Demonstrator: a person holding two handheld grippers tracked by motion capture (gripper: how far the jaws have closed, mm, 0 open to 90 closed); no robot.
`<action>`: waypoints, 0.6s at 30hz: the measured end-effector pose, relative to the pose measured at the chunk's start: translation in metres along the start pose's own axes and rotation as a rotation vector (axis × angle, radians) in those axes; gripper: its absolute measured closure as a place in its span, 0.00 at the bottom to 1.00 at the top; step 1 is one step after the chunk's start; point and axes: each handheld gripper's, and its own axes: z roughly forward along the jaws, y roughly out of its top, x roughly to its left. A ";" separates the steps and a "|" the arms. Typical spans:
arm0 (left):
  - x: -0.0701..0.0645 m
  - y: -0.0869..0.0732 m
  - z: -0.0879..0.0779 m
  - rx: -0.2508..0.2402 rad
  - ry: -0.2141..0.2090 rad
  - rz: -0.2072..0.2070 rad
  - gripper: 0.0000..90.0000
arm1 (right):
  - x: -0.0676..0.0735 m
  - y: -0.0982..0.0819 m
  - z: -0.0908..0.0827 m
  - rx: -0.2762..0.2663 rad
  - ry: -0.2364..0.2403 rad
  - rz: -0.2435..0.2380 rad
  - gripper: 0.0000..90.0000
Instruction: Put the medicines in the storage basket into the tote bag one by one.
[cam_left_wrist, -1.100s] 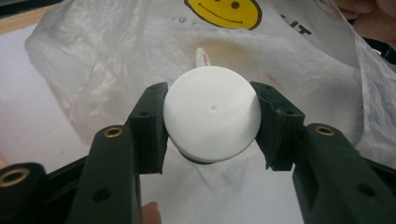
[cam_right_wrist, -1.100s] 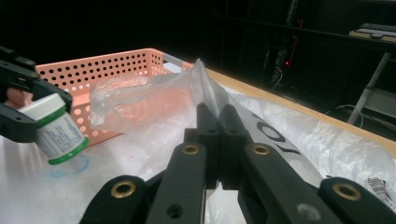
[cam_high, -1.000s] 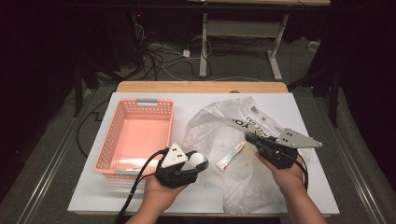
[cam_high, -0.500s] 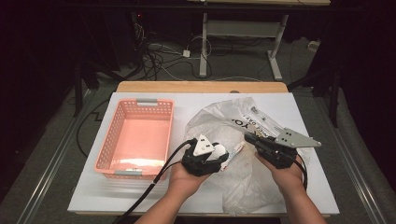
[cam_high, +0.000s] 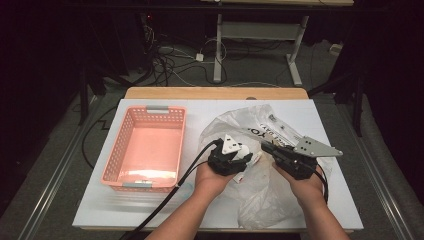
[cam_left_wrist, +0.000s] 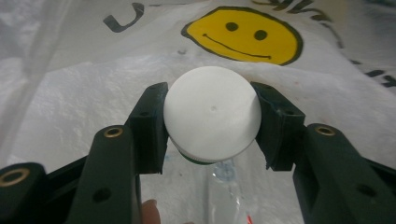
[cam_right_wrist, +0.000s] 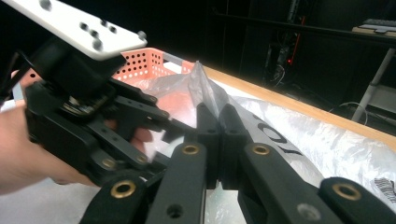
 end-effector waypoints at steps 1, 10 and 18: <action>0.000 0.000 0.003 0.001 0.007 -0.001 0.54 | 0.000 0.000 0.000 -0.001 -0.001 0.001 1.00; 0.010 -0.006 0.029 0.054 0.045 -0.001 0.54 | -0.001 0.000 0.000 0.003 0.002 0.002 1.00; 0.015 -0.012 0.042 0.061 0.034 -0.043 0.54 | -0.001 -0.001 0.001 0.008 0.004 0.006 1.00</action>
